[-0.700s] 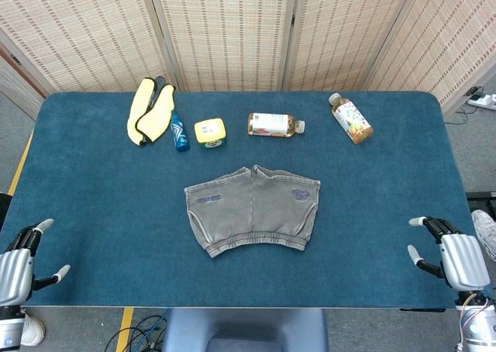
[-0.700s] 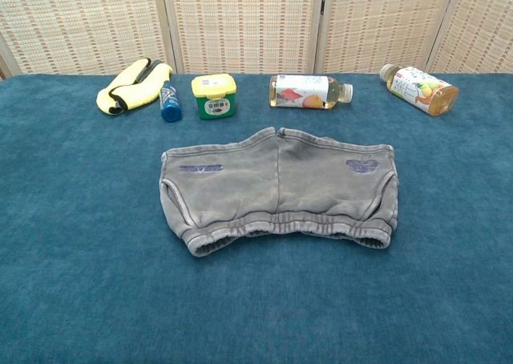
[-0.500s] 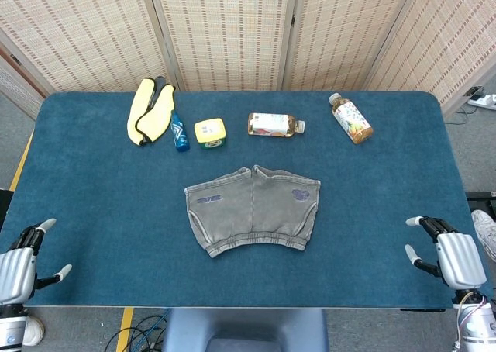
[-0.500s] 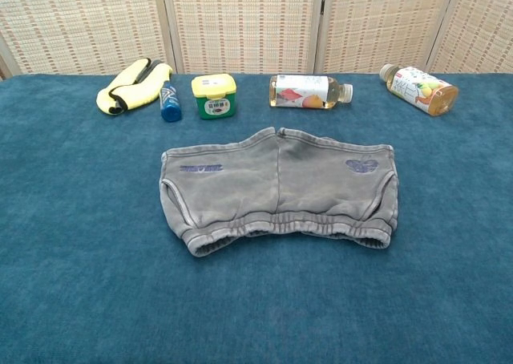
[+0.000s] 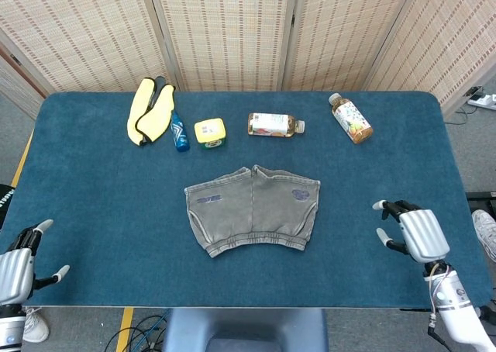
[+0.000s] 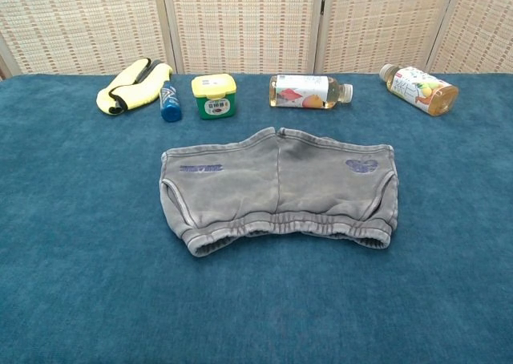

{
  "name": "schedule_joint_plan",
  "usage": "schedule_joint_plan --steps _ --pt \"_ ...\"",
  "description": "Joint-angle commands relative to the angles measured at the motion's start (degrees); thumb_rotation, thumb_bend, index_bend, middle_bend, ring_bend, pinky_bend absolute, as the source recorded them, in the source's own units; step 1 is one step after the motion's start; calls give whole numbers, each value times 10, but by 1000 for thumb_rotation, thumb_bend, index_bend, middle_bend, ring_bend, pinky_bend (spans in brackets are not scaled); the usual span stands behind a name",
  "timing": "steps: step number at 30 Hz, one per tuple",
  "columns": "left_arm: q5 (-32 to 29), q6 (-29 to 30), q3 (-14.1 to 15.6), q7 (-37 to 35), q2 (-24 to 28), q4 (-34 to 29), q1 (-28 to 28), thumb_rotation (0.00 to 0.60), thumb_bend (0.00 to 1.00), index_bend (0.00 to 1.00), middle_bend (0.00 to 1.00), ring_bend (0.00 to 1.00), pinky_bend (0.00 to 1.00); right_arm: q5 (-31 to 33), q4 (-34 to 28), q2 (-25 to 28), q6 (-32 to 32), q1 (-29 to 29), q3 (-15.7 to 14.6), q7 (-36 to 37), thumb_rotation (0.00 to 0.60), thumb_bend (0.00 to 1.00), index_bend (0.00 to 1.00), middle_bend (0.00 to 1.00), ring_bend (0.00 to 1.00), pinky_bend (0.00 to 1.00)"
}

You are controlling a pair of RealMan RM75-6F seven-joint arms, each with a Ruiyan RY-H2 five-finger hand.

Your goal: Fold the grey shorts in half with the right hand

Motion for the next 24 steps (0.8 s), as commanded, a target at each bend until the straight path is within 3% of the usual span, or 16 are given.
schedule_joint_plan --steps 1,4,10,24 --pt "-1 1 0 -2 0 2 1 600 168 183 214 180 337 -17 46 -37 -30 41 14 -37 600 192 334 680 589 581" --pt "-3 1 2 -3 0 4 4 600 168 183 214 180 337 -34 79 -62 -54 75 15 -45 600 86 336 807 751 747" --pt "-6 3 3 -3 -1 5 7 600 168 183 215 180 337 -61 149 -103 -103 133 5 -38 600 51 372 949 943 939" --pt "-8 4 4 -5 -1 7 12 600 168 183 214 180 337 -78 289 -199 -170 204 -35 -21 600 79 407 992 996 981"
